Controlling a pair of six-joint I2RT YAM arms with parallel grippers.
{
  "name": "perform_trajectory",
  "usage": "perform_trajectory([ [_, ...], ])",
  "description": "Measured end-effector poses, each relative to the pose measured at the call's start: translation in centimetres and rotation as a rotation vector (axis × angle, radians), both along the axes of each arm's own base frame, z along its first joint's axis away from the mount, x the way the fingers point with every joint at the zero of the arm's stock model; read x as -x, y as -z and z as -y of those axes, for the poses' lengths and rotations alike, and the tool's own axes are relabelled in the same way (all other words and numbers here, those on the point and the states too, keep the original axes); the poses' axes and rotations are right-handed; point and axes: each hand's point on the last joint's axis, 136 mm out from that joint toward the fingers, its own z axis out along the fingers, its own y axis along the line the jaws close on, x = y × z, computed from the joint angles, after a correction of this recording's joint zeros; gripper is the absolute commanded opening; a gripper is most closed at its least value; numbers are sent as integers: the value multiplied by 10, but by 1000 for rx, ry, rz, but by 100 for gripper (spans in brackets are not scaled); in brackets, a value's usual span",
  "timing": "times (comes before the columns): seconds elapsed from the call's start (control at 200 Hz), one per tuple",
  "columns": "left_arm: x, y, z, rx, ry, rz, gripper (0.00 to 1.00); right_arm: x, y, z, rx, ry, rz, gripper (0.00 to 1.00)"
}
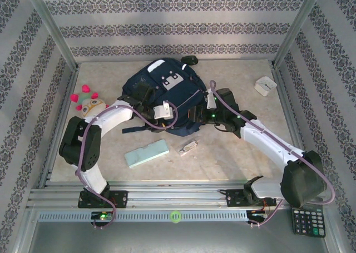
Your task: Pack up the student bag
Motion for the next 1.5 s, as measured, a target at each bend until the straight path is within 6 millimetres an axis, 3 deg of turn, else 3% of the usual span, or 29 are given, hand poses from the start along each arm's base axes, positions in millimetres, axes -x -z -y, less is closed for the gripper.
perform_trajectory([
  [0.15,7,27,-10,-44,7,20,65,5,14,-22,62,-62,-62,54],
  [0.3,4,38,-20,-40,-19,37,66,-4,24,-50,148,-136,-93,54],
  [0.53,-13,21,-49,41,-152,126,67,-17,42,-81,312,-208,-114,56],
  [0.739,-22,0,-54,130,-232,191,67,-15,63,-105,439,-258,-143,57],
  [0.964,-22,-2,-53,174,-270,184,67,-12,85,-101,568,-227,-181,56],
  [1.229,-29,-15,-52,213,-309,210,67,-15,96,-94,623,-160,-194,55],
  [1.499,-33,-15,-59,231,-404,214,67,-21,107,-88,700,-62,-140,39],
])
